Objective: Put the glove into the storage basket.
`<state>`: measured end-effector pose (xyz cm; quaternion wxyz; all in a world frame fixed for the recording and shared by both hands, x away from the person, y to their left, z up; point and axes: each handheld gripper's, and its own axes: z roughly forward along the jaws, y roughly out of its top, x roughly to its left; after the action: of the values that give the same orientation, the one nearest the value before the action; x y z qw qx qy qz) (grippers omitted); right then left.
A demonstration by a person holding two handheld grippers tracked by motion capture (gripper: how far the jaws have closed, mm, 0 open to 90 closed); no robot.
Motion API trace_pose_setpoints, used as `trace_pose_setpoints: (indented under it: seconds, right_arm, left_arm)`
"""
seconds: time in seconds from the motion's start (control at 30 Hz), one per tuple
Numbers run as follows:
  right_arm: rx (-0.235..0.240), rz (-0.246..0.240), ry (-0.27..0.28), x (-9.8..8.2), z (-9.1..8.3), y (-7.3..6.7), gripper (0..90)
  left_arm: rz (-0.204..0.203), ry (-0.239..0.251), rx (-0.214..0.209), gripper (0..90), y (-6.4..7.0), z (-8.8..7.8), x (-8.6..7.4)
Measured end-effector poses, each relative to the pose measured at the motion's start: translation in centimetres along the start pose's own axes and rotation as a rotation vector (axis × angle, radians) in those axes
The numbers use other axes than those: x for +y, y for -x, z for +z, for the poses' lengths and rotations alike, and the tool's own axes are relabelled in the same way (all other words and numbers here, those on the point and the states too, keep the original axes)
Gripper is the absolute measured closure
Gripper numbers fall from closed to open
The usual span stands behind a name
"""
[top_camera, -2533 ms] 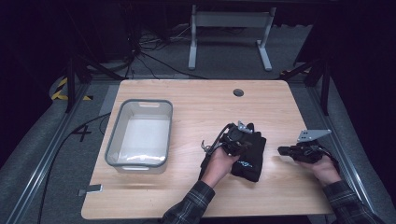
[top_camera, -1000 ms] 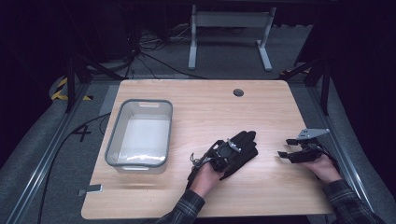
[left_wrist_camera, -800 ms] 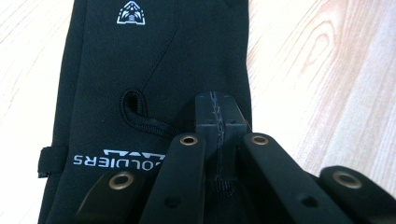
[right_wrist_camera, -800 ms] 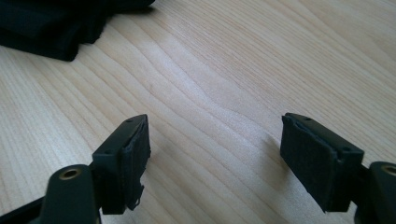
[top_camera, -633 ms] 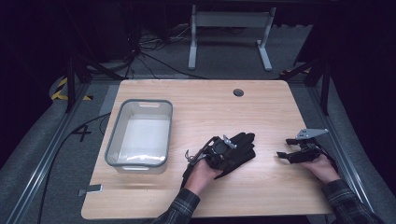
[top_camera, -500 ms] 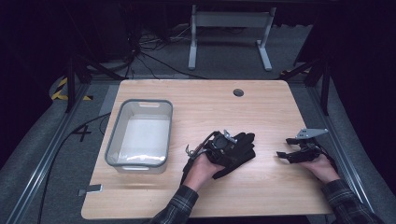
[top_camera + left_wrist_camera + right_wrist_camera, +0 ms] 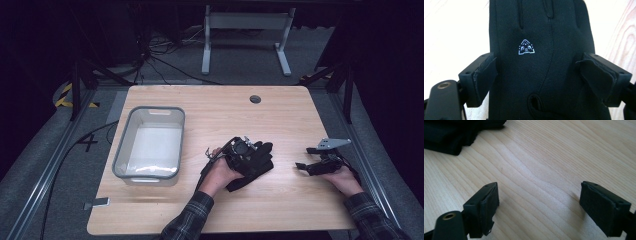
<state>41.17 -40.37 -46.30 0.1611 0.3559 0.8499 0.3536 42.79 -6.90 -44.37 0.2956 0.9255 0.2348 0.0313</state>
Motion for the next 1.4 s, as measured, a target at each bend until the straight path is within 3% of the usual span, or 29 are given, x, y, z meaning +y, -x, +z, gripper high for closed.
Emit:
trace_pose_setpoints:
  seconds: [0.1,0.4,0.57,0.77,0.9,1.0,1.07,1.2,1.4]
  right_arm:
    - [0.001,-0.001,-0.002,0.0,0.0,0.0,16.6]
    - [0.003,-0.002,-0.002,0.0,0.0,0.0,16.6]
    - [0.004,-0.005,-0.003,0.0,0.0,0.0,16.6]
    - [0.005,-0.005,-0.003,0.0,0.0,0.0,16.7]
    - [0.006,-0.007,-0.003,0.0,0.0,0.0,16.7]
    - [0.006,-0.008,-0.003,0.0,0.0,0.0,16.7]
    - [0.007,-0.009,0.000,-0.1,-0.1,0.0,16.7]
    - [0.007,-0.009,0.005,-0.1,0.0,0.0,16.6]
    - [0.008,-0.011,0.013,-0.2,0.0,0.0,16.4]
  left_arm:
    - [0.023,-0.007,0.022,15.5,0.3,0.2,-0.1]
    - [0.031,-0.003,0.057,10.0,0.4,0.4,-0.2]
    - [0.007,-0.005,0.033,9.5,0.1,0.6,-0.4]
    - [-0.002,-0.003,-0.004,20.1,0.2,0.5,-0.6]
    - [0.039,0.002,-0.057,41.8,0.5,0.1,-0.7]
    - [0.028,-0.001,-0.106,59.8,0.5,0.0,-0.6]
    - [0.015,-0.002,-0.117,65.0,0.4,0.0,-0.7]
    - [-0.021,-0.006,-0.146,66.7,0.2,-0.1,-0.6]
    - [-0.044,0.011,-0.132,67.0,0.5,-1.9,-0.3]
